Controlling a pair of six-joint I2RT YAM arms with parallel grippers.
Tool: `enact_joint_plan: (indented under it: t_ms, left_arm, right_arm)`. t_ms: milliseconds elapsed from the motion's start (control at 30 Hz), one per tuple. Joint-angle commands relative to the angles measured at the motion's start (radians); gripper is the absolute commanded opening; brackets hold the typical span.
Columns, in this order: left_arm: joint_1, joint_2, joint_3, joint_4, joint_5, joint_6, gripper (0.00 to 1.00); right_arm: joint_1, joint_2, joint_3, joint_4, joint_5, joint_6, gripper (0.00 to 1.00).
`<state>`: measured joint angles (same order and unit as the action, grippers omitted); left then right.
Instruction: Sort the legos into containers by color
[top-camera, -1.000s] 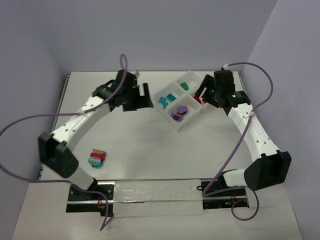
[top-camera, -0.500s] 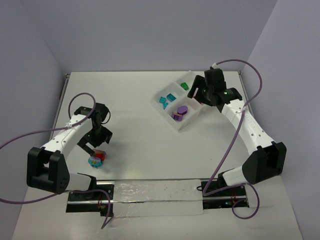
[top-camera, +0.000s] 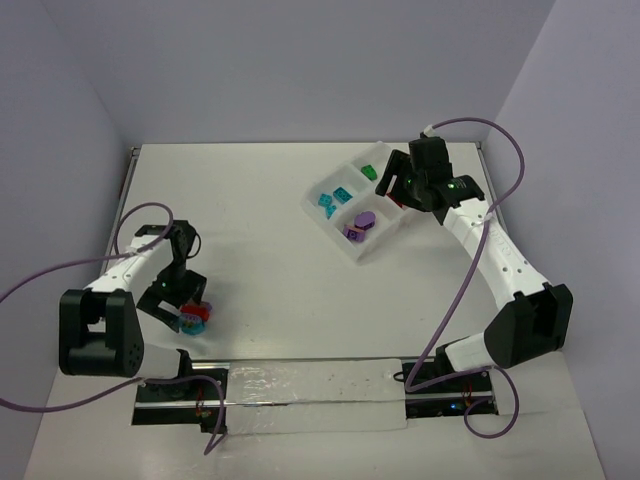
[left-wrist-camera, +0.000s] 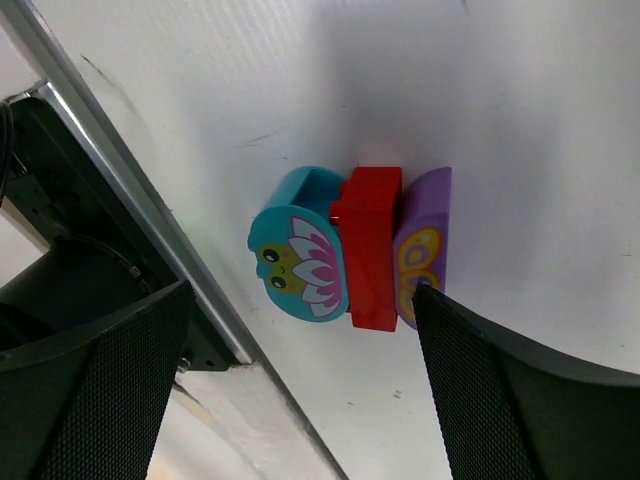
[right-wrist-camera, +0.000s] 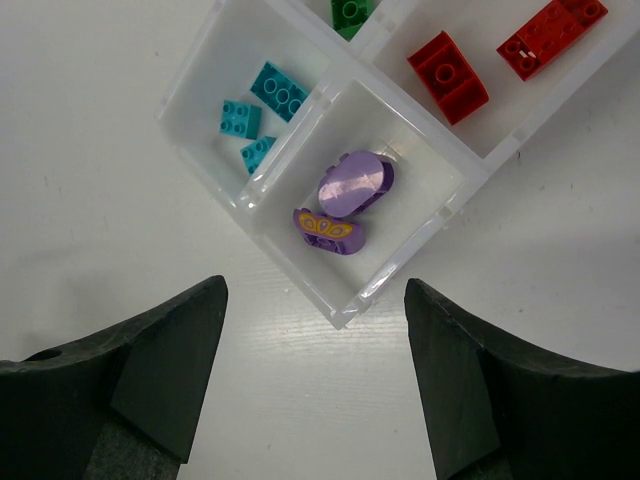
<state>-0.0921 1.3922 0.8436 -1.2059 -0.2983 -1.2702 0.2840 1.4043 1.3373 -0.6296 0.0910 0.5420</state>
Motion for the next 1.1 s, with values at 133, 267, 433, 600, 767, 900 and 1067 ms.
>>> enact_joint_plan:
  t_ms: [133,267,433,600,767,900,1067]
  left_arm:
    - [0.008,0.199,0.045,0.282,0.082,0.157,0.99]
    - [-0.016,0.262,0.1,0.351,0.137,0.223,0.98]
    - [-0.078,0.329,0.211,0.388,0.184,0.261,0.97]
    - [-0.148,0.396,0.328,0.413,0.232,0.282,0.97]
    - [-0.209,0.474,0.476,0.43,0.271,0.315,0.96]
    - [-0.229,0.529,0.631,0.409,0.287,0.374,0.97]
    - [-0.235,0.525,0.751,0.344,0.26,0.483,0.99]
  right_arm:
    - [0.007,0.028,0.075,0.02,0.012,0.009,0.79]
    - [0.007,0.039,0.085,0.013,0.015,0.007,0.79]
    - [0.007,0.059,0.107,0.007,0.012,0.003,0.79]
    - [0.008,0.069,0.112,0.007,0.01,-0.003,0.79]
    - [0.007,0.078,0.123,0.007,0.01,-0.01,0.79]
    - [0.007,0.079,0.125,0.006,0.006,-0.016,0.79]
    - [0.007,0.075,0.12,0.005,0.003,-0.019,0.79]
